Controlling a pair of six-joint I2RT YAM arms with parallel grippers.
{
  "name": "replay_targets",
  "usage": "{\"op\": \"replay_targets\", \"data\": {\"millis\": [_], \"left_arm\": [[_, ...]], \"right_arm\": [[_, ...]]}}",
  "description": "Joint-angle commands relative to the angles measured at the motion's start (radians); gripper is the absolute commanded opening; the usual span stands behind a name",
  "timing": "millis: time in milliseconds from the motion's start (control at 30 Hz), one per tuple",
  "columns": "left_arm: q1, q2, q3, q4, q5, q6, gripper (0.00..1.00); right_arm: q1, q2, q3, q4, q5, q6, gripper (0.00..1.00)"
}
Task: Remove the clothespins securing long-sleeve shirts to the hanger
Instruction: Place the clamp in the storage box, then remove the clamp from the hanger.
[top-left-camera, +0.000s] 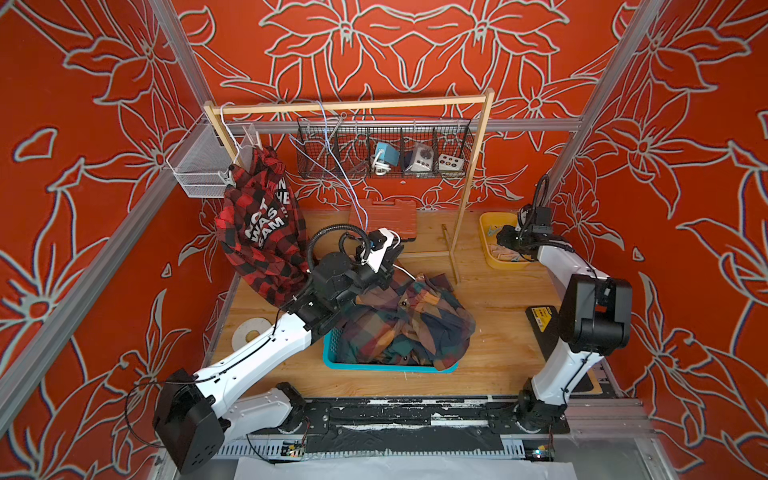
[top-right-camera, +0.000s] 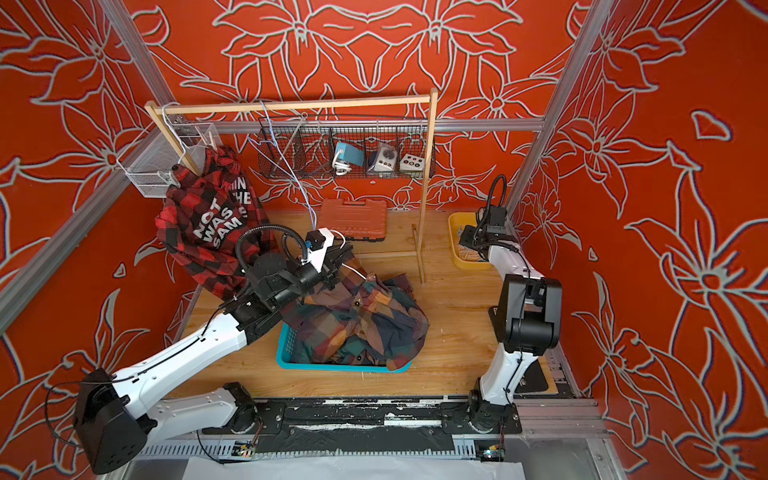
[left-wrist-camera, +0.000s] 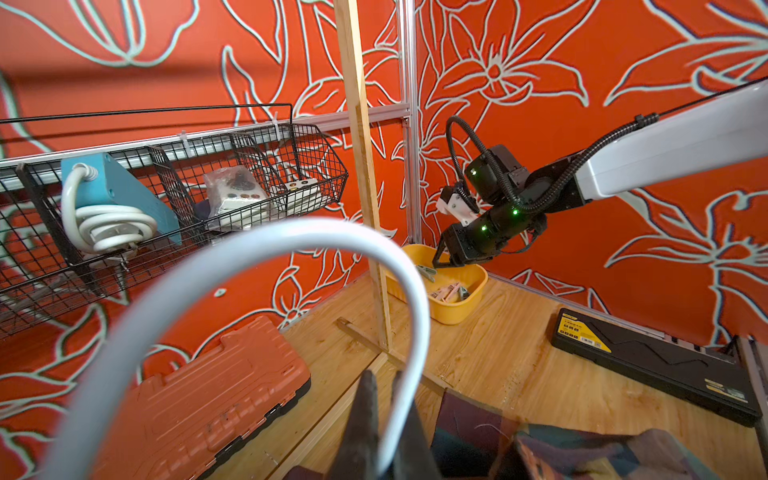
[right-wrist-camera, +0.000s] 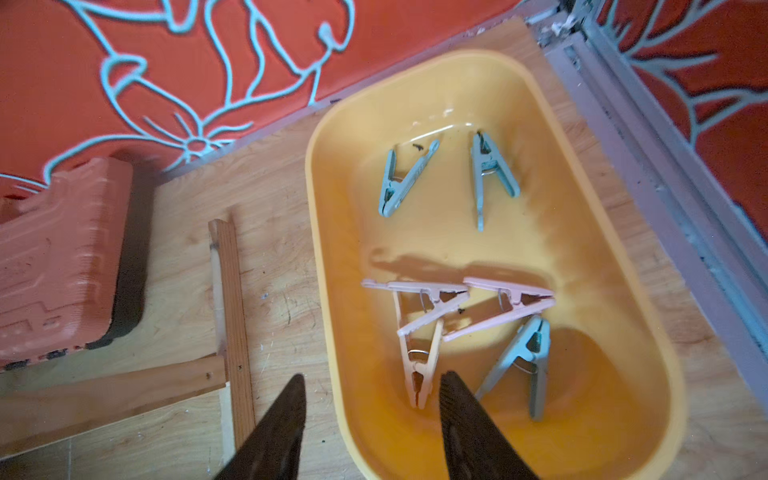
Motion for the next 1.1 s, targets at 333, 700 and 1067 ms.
{"op": "replay_targets", "data": {"millis": [333,700,1067], "left_arm": [[0.009,0.002,0.013,-0.002,0.029,-0.001,0.0],[0.009,-0.005,0.03,-0.022,0.056,0.0,0.0],[0.009,-0.011,0.031,-0.016,0.144,-0.008,0.0]], "right_arm": [[0.406,-0.693,-0.292,-0.066,-0.522,-0.455,0.51],[0.627,-0.68,-0.226,-0.204,-0.465,-0.578,0.52],[0.733,-0.514,-0.195,-0.091,-0.405,-0.56,0.53]]}}
